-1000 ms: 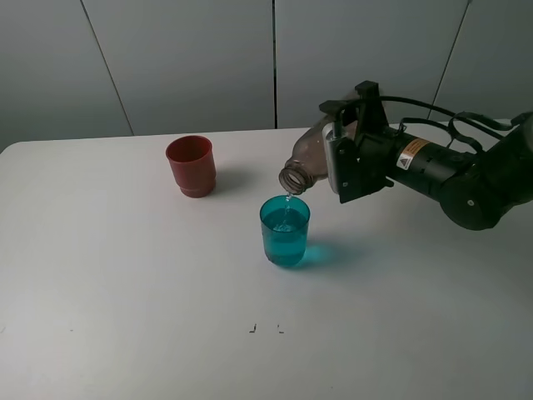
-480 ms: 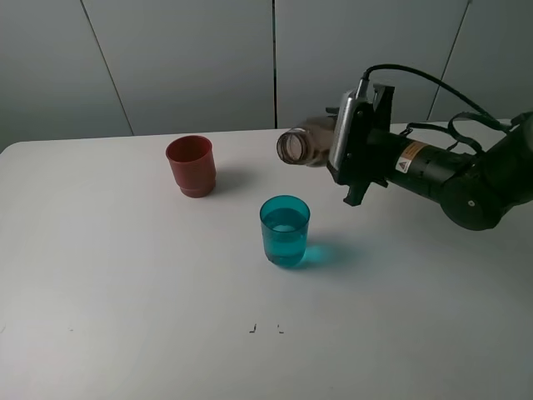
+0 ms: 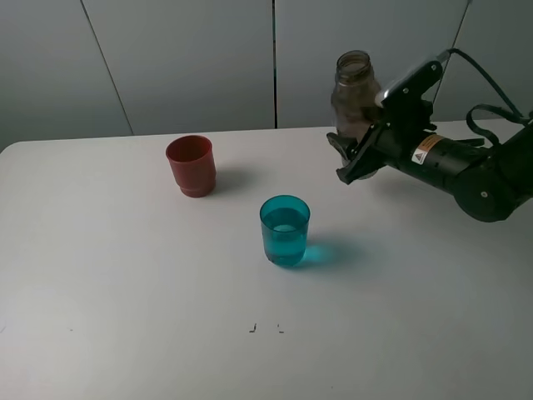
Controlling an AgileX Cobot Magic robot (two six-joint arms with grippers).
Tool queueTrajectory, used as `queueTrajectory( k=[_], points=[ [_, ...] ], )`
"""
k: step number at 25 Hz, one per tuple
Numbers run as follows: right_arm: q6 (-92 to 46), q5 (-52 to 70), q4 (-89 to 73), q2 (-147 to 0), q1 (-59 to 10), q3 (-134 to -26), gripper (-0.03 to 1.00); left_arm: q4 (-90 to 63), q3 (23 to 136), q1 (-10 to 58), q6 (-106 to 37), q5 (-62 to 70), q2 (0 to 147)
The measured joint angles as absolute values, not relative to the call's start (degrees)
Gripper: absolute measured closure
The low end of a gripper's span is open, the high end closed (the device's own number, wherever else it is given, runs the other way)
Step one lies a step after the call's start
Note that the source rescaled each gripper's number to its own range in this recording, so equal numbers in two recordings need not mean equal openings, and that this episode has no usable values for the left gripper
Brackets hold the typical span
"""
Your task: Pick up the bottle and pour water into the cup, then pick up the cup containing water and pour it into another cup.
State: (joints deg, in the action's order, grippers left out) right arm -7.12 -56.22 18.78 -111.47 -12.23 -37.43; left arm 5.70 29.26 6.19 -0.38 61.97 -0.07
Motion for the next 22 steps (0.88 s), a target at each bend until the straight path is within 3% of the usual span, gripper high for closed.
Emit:
queueTrajectory(
  k=[9,22],
  points=[
    [9.07,-55.37,20.58,-112.57,-4.14,-42.49,0.96,5.7,29.26,6.19,-0.38,61.97,-0.07],
    [11.32,-51.22,22.92,-123.05,-3.15,-54.38,0.96,5.7,29.26,6.19,0.0,61.97,-0.07]
  ],
)
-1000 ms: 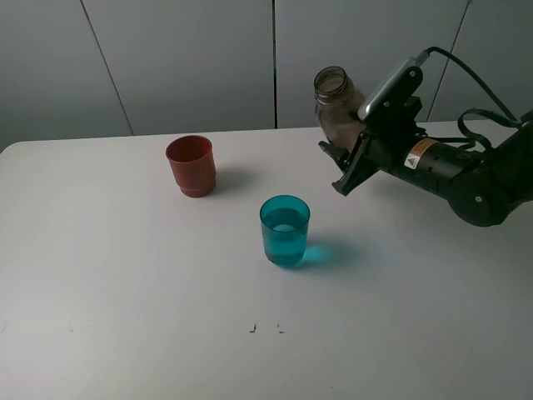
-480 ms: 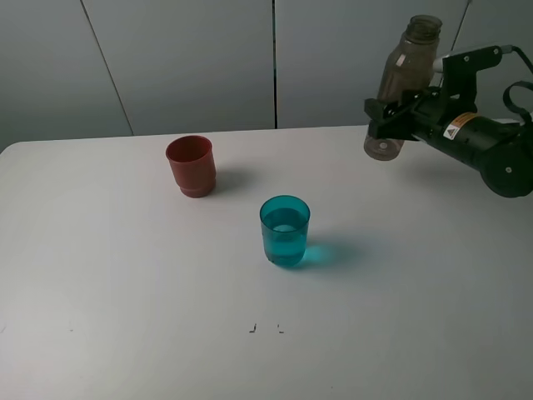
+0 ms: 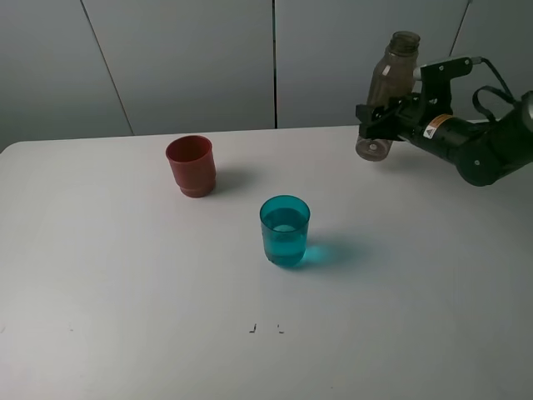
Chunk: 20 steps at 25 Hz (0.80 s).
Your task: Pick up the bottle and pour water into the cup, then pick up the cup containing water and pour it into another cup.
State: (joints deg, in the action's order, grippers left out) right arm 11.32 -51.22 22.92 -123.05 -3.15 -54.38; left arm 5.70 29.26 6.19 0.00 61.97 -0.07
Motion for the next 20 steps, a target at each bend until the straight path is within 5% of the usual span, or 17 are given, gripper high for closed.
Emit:
queueTrajectory(
  k=[20],
  points=[
    [11.1,-46.29,23.38,-125.63,-3.0,-56.86,0.97,5.7,29.26,6.19,0.0,61.97,-0.07]
  ],
)
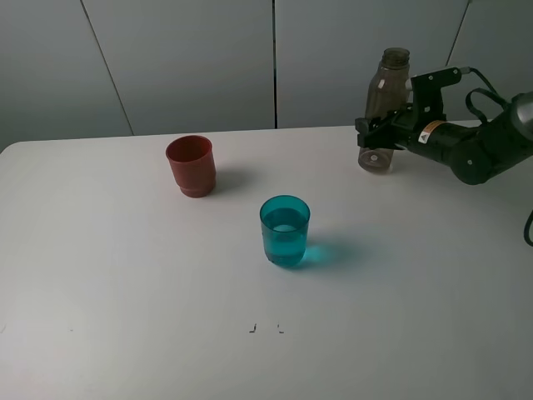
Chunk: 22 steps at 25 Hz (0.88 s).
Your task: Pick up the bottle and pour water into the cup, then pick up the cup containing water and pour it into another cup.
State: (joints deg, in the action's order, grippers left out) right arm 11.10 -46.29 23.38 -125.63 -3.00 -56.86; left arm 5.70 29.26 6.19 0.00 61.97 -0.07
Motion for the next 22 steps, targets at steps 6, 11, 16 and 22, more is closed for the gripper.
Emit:
queueTrajectory(
  k=[6,11,16,22],
  points=[
    [12.14,-44.08,24.2,-125.63,-3.0,-57.0,0.91,5.7,29.26,6.19,0.0,61.97,-0.07],
    [15.32,-43.69,24.67,-125.63,-3.0,-57.13,0.41,5.7,29.26,6.19,0.0,61.97,-0.07],
    [17.03,-43.54,25.34,-125.63,-3.0,-57.02,-0.02,5.7,29.26,6.19,0.0,61.97,-0.07],
    [15.54,-43.2,25.91,-124.36,-3.0,-53.21,-0.03,5.7,29.26,6.19,0.0,61.97,-0.07]
  ],
)
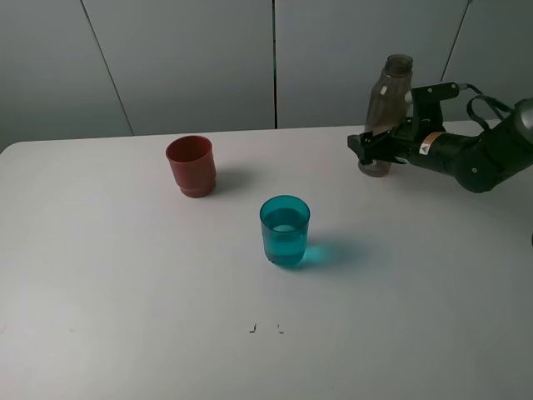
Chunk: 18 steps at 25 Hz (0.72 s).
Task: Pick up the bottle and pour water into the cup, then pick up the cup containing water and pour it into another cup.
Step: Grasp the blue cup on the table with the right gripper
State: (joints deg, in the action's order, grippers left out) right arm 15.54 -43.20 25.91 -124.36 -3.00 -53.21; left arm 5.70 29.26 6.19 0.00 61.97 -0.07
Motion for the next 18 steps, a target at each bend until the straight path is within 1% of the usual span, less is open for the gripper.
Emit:
queueTrajectory(
  k=[10,18],
  points=[
    [11.82,-43.17,26.23,-118.56,-2.9,-44.33,-0.03,5.7,29.26,6.19,0.0,61.97,-0.07],
    [8.07,-42.95,28.2,-113.16,-2.9,-35.25,-0.03,5.7,29.26,6.19,0.0,61.97,-0.07]
  ],
)
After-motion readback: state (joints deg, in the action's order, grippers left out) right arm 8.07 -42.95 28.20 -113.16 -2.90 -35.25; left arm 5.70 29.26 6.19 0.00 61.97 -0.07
